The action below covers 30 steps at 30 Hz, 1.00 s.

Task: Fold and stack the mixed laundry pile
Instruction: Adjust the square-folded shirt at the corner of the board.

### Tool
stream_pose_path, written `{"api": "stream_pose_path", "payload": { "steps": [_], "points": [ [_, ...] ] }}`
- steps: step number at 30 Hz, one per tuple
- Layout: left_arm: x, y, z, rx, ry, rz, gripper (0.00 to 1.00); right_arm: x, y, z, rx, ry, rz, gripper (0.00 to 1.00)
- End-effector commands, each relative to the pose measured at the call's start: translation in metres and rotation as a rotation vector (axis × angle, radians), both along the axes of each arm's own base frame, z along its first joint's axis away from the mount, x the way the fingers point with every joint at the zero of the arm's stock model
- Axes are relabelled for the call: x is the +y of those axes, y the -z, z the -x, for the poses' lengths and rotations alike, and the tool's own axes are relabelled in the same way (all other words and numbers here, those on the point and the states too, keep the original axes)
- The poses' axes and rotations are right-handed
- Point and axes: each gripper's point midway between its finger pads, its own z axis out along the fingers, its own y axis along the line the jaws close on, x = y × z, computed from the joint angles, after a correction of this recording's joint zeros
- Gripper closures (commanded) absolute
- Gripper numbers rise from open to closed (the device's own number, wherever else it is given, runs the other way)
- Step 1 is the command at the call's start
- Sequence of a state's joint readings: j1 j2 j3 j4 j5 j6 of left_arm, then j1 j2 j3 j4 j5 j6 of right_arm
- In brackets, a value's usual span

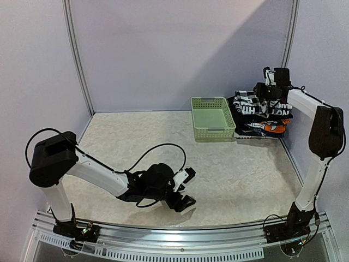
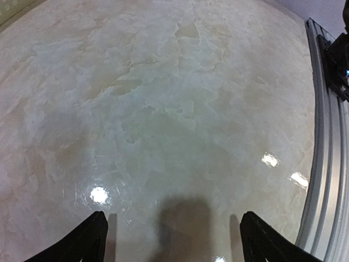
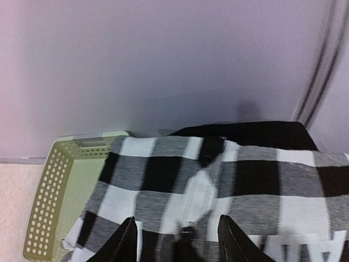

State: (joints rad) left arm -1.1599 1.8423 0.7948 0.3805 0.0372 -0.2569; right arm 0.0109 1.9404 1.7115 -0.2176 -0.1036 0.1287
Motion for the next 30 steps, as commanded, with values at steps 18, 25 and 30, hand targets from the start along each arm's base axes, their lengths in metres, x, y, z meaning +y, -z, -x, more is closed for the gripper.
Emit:
{"api": "stream_pose_path", "payload": {
  "steps": [18, 25, 30],
  "points": [
    [0.012, -0.003, -0.003, -0.011, -0.021, -0.003, 0.14, -0.063, 0.117, -0.01, 0.111, 0.117, -0.082, 0.6],
    [0.013, -0.012, -0.005, -0.033, -0.026, 0.005, 0.14, -0.059, 0.091, 0.006, 0.049, 0.112, -0.075, 0.6],
    [0.015, -0.027, -0.009, -0.064, -0.04, 0.009, 0.14, -0.043, 0.031, 0.02, -0.046, 0.09, -0.067, 0.54]
  ]
}}
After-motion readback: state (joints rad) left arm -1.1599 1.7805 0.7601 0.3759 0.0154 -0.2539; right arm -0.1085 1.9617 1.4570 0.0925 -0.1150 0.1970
